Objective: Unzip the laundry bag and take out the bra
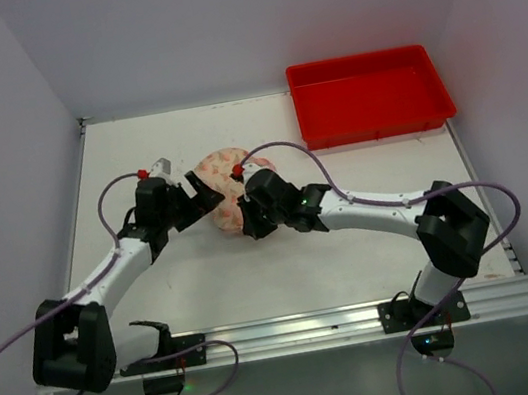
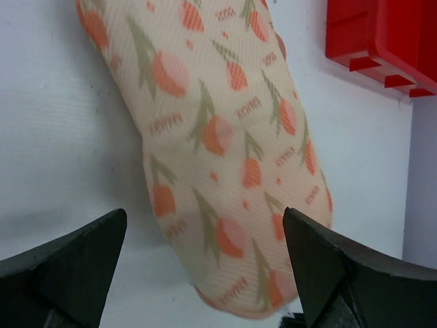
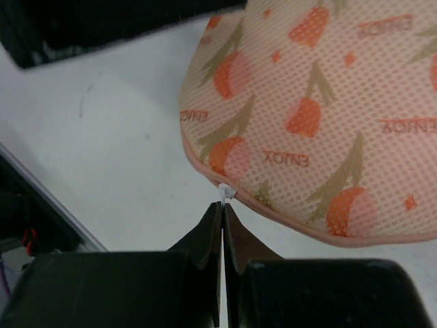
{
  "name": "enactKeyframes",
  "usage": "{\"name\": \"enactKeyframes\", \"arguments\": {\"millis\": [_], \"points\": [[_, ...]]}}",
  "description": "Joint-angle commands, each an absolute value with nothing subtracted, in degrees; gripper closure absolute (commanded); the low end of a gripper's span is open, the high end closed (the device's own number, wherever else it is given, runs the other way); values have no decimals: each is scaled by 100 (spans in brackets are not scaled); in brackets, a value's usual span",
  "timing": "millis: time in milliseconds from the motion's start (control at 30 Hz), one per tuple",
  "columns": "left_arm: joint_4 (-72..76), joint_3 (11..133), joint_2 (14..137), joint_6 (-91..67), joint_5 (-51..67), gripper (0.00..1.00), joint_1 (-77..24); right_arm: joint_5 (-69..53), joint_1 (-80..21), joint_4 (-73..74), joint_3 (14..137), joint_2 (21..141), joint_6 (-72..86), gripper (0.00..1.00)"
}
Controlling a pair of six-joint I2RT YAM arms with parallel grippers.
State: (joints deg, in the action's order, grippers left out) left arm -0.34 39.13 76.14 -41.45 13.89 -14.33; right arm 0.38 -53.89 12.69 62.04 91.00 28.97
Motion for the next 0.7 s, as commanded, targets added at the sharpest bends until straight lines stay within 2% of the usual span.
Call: {"name": "enactKeyframes", "arguments": {"millis": [0, 200, 400, 467, 500, 533, 600, 633, 667], "points": [[-563, 3403, 6682, -4815, 1081, 0, -1459, -290, -5546, 1037, 7003, 9561, 2927, 100], [217, 2287, 5933, -5878, 1433, 4, -1608, -431, -5563, 897, 7111, 9949, 2962, 100], [1044, 1925, 5976, -6486, 1345, 13, -1749, -404, -5572, 817, 7049, 9993, 2971, 100], [1203, 1960, 6125, -6609, 1292, 19, -1810, -396, -5572, 809, 7040, 9976, 2988, 100], [1352, 1969, 6187, -6653, 1292, 24, -1828, -378, -5572, 817, 6997, 9949, 2988, 100], [1423, 1977, 6301, -6697, 1301, 40, -1863, -343, -5581, 835, 6979, 9941, 2988, 100], [1555, 1986, 6398, -6802, 1362, 59, -1863, -212, -5572, 923, 6839, 9827, 2988, 100], [1573, 1995, 6442, -6803, 1380, 76, -1863, -185, -5572, 958, 6768, 9765, 2988, 100], [1573, 2021, 6460, -6759, 1371, 84, -1855, -158, -5572, 1002, 6672, 9695, 2971, 100]]}}
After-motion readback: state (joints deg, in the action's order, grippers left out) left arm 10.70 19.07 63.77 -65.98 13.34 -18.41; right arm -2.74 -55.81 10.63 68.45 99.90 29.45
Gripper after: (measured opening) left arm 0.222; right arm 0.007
